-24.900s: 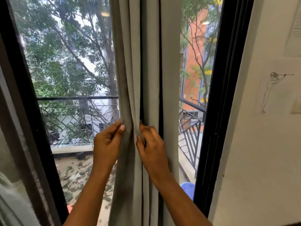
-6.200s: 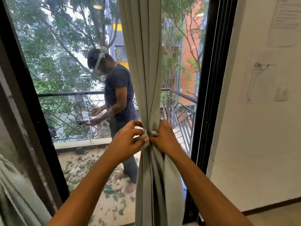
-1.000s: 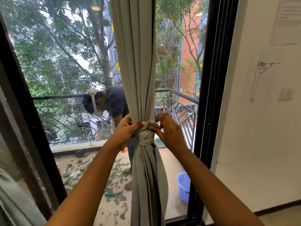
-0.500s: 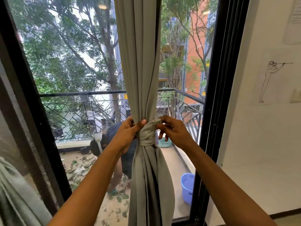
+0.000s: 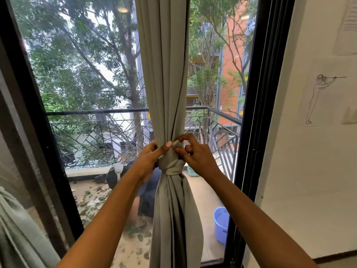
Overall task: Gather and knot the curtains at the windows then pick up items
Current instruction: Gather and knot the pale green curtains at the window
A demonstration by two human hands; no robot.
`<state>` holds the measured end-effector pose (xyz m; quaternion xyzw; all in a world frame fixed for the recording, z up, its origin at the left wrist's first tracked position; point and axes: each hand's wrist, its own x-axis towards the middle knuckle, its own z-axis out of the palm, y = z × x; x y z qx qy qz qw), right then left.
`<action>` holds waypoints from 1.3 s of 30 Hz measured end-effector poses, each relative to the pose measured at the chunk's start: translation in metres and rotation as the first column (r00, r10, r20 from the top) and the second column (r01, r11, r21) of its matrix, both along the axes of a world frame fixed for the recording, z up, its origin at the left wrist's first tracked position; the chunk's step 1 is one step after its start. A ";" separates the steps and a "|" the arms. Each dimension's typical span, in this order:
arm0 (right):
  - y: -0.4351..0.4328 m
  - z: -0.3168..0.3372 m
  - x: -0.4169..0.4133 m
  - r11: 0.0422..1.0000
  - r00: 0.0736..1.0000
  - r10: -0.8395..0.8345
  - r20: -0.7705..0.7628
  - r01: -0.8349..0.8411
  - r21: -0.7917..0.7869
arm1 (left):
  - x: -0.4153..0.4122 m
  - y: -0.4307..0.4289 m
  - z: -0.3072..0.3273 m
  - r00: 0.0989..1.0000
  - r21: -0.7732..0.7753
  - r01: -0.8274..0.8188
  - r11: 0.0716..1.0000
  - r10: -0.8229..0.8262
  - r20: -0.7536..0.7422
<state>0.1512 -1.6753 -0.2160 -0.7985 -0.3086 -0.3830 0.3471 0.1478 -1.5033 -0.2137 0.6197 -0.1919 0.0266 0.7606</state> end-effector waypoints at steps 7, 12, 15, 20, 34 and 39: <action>-0.013 -0.007 -0.006 0.992 0.986 0.114 -0.124 -0.120 -0.046 | 0.000 -0.004 0.004 0.987 0.028 -0.161 0.987 0.160 0.024; -0.016 -0.032 -0.015 0.987 0.996 0.090 -0.025 -0.092 -0.135 | 0.000 -0.005 0.007 0.977 0.096 -0.212 0.973 0.208 0.043; -0.015 -0.026 -0.015 0.997 0.995 0.036 0.093 -0.030 -0.067 | 0.005 -0.008 0.008 0.967 0.152 -0.254 0.955 0.246 0.073; -0.010 -0.025 -0.016 0.980 0.977 -0.189 0.102 0.195 -0.050 | 0.009 -0.014 0.017 0.962 0.330 -0.272 0.904 0.242 0.129; -0.016 -0.012 -0.006 0.937 0.908 -0.038 0.417 0.177 -0.300 | 0.010 -0.003 0.023 0.999 0.265 -0.038 0.963 0.041 -0.004; -0.019 -0.007 -0.005 0.940 0.923 -0.024 0.384 0.152 -0.307 | 0.005 0.007 0.015 0.989 0.054 0.123 0.991 -0.118 -0.086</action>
